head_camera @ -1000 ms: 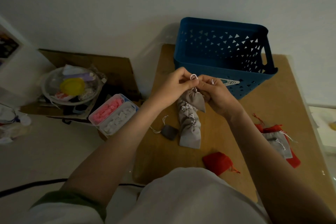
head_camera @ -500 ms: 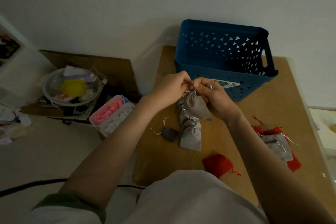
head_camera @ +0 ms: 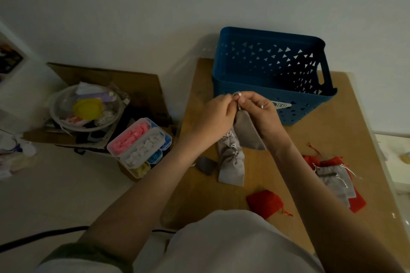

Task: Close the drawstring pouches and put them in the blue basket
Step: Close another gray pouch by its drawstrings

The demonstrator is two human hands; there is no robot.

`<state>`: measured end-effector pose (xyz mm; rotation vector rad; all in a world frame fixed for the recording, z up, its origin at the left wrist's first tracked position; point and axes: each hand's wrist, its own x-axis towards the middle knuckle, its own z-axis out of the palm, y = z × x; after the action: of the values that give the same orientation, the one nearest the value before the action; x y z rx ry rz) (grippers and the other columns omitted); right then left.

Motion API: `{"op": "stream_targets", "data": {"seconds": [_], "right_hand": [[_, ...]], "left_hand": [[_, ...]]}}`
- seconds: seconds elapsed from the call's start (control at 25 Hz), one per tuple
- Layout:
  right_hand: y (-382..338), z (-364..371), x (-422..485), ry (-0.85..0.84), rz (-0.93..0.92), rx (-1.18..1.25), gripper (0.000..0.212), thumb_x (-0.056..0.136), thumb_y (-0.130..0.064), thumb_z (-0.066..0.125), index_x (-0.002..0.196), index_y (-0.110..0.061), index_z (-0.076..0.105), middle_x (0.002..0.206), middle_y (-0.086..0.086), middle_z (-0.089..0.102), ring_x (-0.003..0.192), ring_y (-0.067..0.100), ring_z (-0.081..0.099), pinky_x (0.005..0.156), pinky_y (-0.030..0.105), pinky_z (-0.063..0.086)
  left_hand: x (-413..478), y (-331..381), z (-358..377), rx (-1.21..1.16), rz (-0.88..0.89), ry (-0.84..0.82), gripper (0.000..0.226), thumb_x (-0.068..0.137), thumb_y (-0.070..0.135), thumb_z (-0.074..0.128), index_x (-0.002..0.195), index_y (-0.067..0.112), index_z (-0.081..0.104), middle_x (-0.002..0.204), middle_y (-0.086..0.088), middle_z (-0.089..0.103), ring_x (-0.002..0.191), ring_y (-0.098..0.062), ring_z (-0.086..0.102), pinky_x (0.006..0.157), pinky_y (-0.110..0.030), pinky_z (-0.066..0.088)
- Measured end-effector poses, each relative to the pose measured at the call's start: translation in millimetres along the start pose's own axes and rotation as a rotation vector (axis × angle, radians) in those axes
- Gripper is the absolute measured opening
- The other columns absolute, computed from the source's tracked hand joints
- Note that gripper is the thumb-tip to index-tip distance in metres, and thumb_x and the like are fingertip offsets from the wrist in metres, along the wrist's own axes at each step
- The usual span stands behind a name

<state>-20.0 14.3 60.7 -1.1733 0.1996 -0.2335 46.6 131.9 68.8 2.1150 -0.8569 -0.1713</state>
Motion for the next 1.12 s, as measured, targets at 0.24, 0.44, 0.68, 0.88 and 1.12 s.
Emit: {"op": "stream_targets", "data": {"seconds": [0.24, 0.44, 0.68, 0.88, 1.12], "right_hand": [[-2, -11, 4, -0.07, 0.072, -0.145, 0.016, 0.09, -0.022, 0.055, 0.086, -0.009, 0.062, 0.055, -0.006, 0.05, 0.045, 0.007, 0.035, 0.044, 0.02, 0.023], [3, -9, 2, -0.054, 0.103, -0.173, 0.02, 0.094, -0.012, 0.053, 0.078, -0.014, 0.065, 0.052, -0.007, 0.044, 0.044, 0.005, 0.032, 0.045, 0.021, 0.02], [6, -1, 3, 0.014, 0.046, -0.053, 0.009, 0.088, -0.014, 0.056, 0.08, -0.01, 0.059, 0.057, 0.0, 0.041, 0.047, 0.008, 0.03, 0.046, 0.024, 0.019], [8, 6, 3, 0.016, 0.044, 0.071, 0.015, 0.092, -0.012, 0.053, 0.079, -0.007, 0.057, 0.048, -0.004, 0.038, 0.044, 0.007, 0.028, 0.047, 0.025, 0.017], [3, 7, -1, 0.018, 0.061, 0.131, 0.015, 0.095, -0.014, 0.047, 0.086, -0.007, 0.056, 0.047, -0.007, 0.047, 0.04, 0.002, 0.038, 0.041, 0.014, 0.03]], "left_hand": [[1, -11, -19, 0.163, 0.286, 0.072, 0.036, 0.094, 0.033, 0.049, 0.124, 0.016, 0.059, 0.127, -0.007, 0.052, 0.115, -0.016, 0.045, 0.098, -0.023, 0.034], [7, -12, -21, -0.081, 0.049, -0.117, 0.016, 0.096, 0.019, 0.053, 0.105, 0.011, 0.064, 0.084, 0.003, 0.065, 0.081, -0.007, 0.06, 0.073, -0.017, 0.044], [-1, -8, -7, -0.074, 0.068, 0.089, 0.017, 0.095, 0.01, 0.052, 0.105, 0.0, 0.062, 0.091, -0.009, 0.062, 0.082, -0.002, 0.056, 0.072, -0.008, 0.036], [-5, -10, 4, 0.354, 0.25, 0.067, 0.029, 0.097, 0.012, 0.044, 0.121, 0.001, 0.058, 0.097, -0.017, 0.05, 0.093, -0.03, 0.044, 0.077, -0.018, 0.019], [-2, -5, 7, 0.156, 0.133, -0.031, 0.033, 0.098, 0.019, 0.044, 0.099, -0.008, 0.063, 0.096, -0.024, 0.053, 0.095, -0.034, 0.047, 0.077, -0.026, 0.027]]}}
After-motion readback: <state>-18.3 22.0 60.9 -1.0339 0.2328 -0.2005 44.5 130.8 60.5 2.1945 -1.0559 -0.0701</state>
